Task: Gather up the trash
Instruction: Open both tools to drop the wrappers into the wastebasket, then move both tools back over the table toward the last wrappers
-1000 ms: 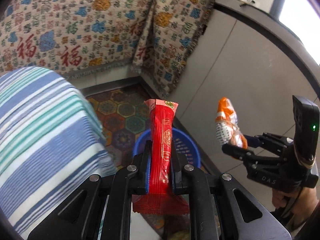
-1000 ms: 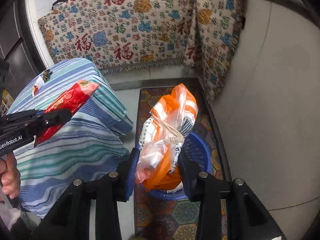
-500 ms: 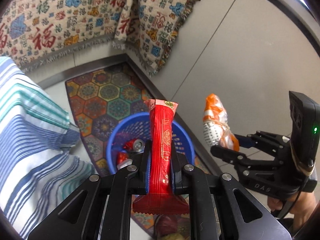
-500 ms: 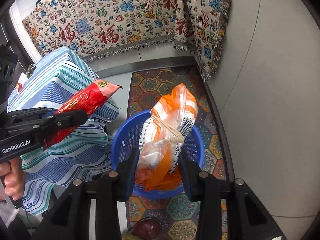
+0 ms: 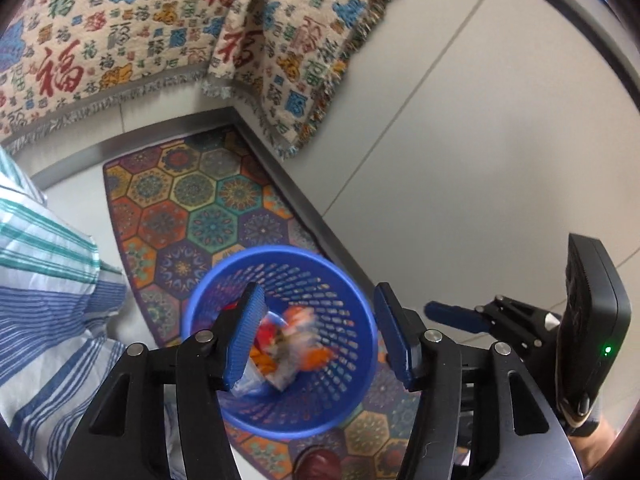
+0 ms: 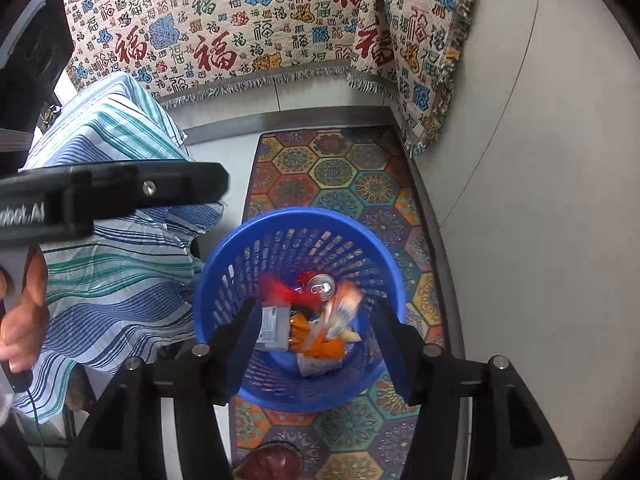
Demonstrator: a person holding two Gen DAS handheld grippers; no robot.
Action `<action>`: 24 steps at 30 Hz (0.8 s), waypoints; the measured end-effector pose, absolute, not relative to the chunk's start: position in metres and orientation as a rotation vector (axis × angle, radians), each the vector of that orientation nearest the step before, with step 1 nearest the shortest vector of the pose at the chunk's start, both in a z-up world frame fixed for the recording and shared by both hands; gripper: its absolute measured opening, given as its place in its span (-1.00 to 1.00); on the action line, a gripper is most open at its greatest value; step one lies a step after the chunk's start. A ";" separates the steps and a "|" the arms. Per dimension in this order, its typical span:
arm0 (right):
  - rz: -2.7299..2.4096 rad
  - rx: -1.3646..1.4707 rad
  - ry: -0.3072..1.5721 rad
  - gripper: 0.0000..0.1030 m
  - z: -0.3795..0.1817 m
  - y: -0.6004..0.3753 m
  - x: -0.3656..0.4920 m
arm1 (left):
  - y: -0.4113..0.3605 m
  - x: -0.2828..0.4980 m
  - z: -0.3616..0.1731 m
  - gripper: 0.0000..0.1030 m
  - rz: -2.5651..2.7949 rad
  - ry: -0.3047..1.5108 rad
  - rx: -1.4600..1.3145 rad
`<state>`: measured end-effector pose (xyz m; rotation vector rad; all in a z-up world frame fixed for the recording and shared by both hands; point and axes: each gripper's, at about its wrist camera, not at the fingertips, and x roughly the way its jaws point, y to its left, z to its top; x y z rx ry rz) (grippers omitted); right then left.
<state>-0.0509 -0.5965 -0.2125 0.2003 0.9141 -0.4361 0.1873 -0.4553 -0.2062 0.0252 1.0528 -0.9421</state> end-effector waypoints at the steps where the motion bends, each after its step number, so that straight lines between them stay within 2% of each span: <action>1: -0.449 0.193 0.897 0.13 -0.207 -0.597 -0.053 | -0.451 0.187 -0.201 0.15 -0.938 1.040 0.018; 3: -0.471 0.172 0.862 0.13 -0.195 -0.593 -0.057 | -0.437 0.182 -0.185 0.18 -0.925 0.995 0.024; 7: -0.473 0.080 0.755 0.13 -0.156 -0.565 -0.056 | -0.389 0.166 -0.147 0.49 -0.876 0.894 0.048; 10: -0.442 0.014 0.686 0.16 -0.131 -0.530 -0.047 | -0.330 0.152 -0.130 0.68 -0.799 0.843 0.079; 12: -0.402 -0.016 0.647 0.23 -0.118 -0.503 -0.037 | -0.287 0.146 -0.129 0.73 -0.718 0.830 0.109; 14: -0.347 -0.034 0.614 0.33 -0.108 -0.472 -0.024 | -0.242 0.145 -0.135 0.74 -0.613 0.840 0.126; 20: -0.139 -0.088 0.672 0.33 -0.116 -0.369 0.039 | -0.122 0.161 -0.166 0.74 -0.323 0.885 0.138; 24: -0.059 -0.150 0.737 0.33 -0.137 -0.314 0.079 | -0.069 0.179 -0.180 0.74 -0.229 0.917 0.097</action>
